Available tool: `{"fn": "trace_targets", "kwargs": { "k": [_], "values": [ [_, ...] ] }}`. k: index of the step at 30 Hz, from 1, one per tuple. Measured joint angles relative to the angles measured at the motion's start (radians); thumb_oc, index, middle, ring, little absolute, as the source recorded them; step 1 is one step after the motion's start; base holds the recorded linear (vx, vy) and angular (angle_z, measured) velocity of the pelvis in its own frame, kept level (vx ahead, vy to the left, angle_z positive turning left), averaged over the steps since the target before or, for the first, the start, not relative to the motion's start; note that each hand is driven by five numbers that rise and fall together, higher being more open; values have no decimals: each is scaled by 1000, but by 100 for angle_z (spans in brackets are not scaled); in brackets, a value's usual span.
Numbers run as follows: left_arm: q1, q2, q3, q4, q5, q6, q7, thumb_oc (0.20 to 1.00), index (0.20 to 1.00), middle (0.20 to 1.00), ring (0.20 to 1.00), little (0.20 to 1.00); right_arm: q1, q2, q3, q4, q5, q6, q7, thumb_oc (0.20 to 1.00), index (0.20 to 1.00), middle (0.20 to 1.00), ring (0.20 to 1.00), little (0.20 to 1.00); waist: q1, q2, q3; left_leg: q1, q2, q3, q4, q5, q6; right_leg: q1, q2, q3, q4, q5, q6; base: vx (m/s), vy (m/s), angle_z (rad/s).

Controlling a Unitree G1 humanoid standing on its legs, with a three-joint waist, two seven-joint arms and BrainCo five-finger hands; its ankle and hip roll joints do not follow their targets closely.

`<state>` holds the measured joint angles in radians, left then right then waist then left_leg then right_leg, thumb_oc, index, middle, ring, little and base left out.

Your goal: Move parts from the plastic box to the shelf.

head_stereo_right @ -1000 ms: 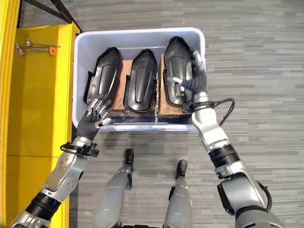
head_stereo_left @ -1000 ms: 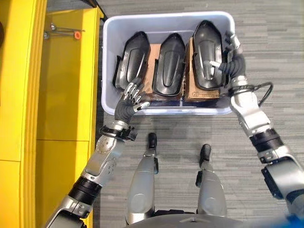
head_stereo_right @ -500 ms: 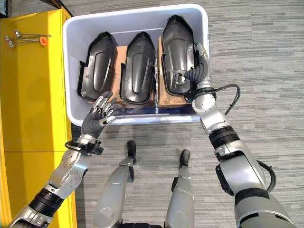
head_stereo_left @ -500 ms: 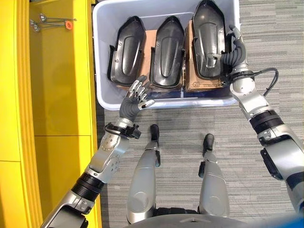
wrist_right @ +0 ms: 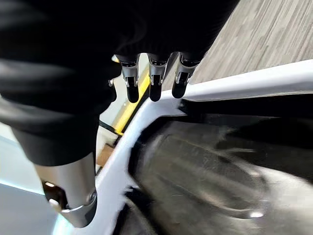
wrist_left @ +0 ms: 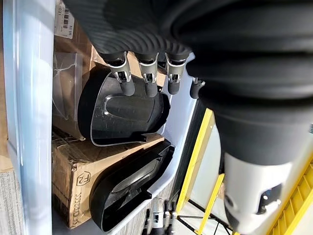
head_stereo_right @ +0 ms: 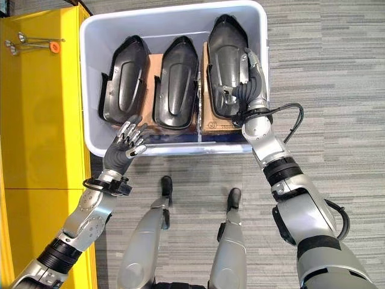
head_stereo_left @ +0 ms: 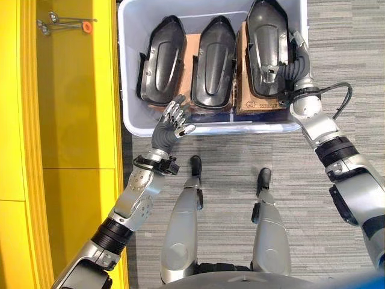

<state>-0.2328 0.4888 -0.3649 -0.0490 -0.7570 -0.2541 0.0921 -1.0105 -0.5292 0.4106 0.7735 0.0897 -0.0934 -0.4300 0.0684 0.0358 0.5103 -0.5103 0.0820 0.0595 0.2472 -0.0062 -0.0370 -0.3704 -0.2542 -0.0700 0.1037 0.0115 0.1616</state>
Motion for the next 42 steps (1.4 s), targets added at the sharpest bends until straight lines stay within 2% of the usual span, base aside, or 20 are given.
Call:
{"fn": "trace_targets", "kwargs": {
  "k": [13,20,24,32,36,38,42],
  "values": [
    [0,1,-27,-1,-3,-4,1,1000,1000,1000,1000,1000,-56,51,67,255,6,4,-5,1000,1000,1000,1000,1000,8,0,0,-37,-6,-26,16,5,-1,-13,-1,-26,4,0,0,-2,2,5],
    [0,2,-28,-1,-8,-7,1,1000,1000,1000,1000,1000,-92,60,86,300,15,-1,-5,1000,1000,1000,1000,1000,9,1,1,-64,-10,-36,20,12,1,-41,-1,-29,20,-1,0,-1,-2,2],
    [0,2,-28,-1,-8,-10,2,1000,1000,1000,1000,1000,-92,64,94,301,17,-1,-3,1000,1000,1000,1000,1000,10,1,1,-64,-11,-37,22,15,4,-41,-5,-29,26,-1,0,0,0,0],
    [4,2,-27,-3,-8,-22,24,1000,1000,1000,1000,1000,-94,91,190,242,-40,13,-4,1000,1000,1000,1000,1000,8,3,2,-81,-12,-41,28,18,0,-71,-4,-28,56,-10,-3,0,-1,0],
    [3,2,-26,-3,-8,-25,25,1000,1000,1000,1000,1000,-92,92,202,214,-116,35,-3,1000,1000,1000,1000,1000,10,4,3,-93,-12,-45,36,21,2,-77,-4,-29,61,-10,-3,-2,1,3],
    [0,1,-26,-3,-7,-27,26,1000,1000,1000,1000,1000,-61,93,265,90,-212,55,25,1000,1000,1000,1000,1000,10,4,3,-90,-12,-46,39,22,4,-77,-4,-29,70,-13,-1,0,0,0],
    [-5,0,-25,-3,-7,-30,29,1000,1000,1000,1000,1000,-28,116,239,106,-270,53,33,1000,1000,1000,1000,1000,28,4,3,-90,-13,-47,41,26,6,-79,-9,-29,80,-14,-2,0,0,0]
  ]
}}
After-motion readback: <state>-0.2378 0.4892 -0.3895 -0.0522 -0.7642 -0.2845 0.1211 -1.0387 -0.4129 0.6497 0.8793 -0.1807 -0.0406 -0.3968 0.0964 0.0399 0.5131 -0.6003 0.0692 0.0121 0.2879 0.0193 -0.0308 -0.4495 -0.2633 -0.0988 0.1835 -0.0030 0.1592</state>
